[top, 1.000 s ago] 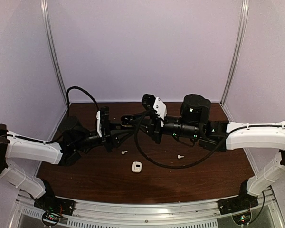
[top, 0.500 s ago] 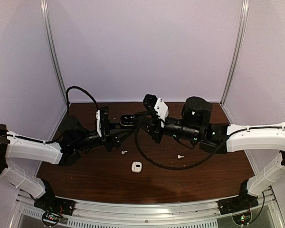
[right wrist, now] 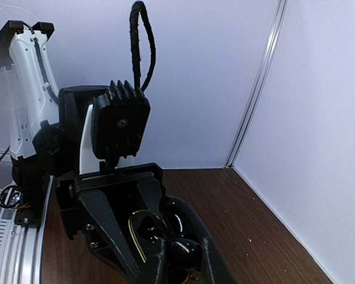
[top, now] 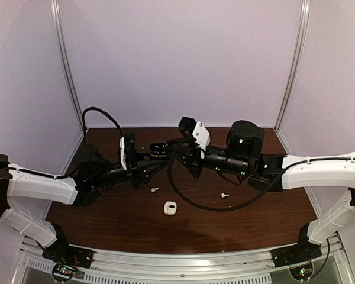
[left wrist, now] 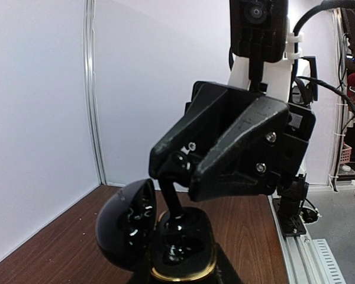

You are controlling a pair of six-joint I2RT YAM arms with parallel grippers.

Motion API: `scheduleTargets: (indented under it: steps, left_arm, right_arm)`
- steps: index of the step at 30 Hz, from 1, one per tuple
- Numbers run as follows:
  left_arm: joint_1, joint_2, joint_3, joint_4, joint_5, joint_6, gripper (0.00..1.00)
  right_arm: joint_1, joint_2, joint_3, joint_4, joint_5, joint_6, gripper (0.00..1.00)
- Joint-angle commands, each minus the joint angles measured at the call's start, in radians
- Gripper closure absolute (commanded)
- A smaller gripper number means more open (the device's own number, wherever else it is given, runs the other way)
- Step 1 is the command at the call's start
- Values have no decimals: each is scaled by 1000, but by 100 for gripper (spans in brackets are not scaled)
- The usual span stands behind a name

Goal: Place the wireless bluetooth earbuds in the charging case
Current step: Insert the right earbud into the right side groove of the charging case.

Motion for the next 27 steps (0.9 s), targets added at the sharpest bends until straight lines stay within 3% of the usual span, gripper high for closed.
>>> scheduleTargets:
  steps: [1,13,27]
  left_arm:
    - [1,-11,17,62,18,4,100]
    - [1,-23,11,72,7,-4,100]
    - [1,-31,7,76,-29,-8,100]
  right_arm:
    - [-5,19,-11,14,22,-9,91]
    - [-5,43,-15,12,15,-13,91]
    - [-5,23,-52,24,-26,4,78]
